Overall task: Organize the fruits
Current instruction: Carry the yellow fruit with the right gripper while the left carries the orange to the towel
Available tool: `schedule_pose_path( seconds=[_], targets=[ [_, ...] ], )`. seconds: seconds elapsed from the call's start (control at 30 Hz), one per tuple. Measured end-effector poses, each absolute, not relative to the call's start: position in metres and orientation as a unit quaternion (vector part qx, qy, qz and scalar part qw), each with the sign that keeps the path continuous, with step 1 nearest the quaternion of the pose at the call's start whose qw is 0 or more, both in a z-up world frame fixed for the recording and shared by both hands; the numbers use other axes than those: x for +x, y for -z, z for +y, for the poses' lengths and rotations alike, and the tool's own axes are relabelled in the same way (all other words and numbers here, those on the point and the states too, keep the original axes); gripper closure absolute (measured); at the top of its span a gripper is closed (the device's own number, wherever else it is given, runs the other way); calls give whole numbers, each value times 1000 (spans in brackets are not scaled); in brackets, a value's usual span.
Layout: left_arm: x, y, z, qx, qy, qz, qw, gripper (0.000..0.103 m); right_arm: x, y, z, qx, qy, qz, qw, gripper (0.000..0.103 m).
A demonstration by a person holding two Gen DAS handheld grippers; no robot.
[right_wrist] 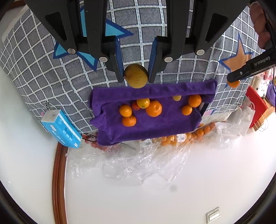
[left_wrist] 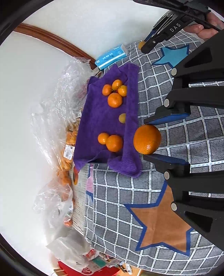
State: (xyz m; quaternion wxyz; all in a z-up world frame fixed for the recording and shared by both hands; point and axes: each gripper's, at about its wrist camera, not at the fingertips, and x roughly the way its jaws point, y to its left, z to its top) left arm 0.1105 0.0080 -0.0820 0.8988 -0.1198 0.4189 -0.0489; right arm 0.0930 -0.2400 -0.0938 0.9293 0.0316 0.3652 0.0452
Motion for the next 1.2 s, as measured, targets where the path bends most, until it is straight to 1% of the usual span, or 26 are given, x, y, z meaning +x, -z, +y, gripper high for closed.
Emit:
schedule_pose_path(
  seconds=[0.37, 0.63, 0.8, 1.2],
  targets=[
    [151, 66, 9, -119, 55, 406, 904, 71, 139, 90, -237, 25, -43, 363, 931, 75],
    [191, 66, 11, -120, 56, 405, 905, 71, 176, 95, -244, 22, -35, 362, 931, 75],
    [212, 74, 8, -120, 54, 415, 900, 71, 195, 101, -254, 26, -27, 365, 930, 75],
    [248, 108, -33, -107, 74, 442, 887, 71, 224, 144, -253, 35, -49, 405, 912, 75]
  ],
)
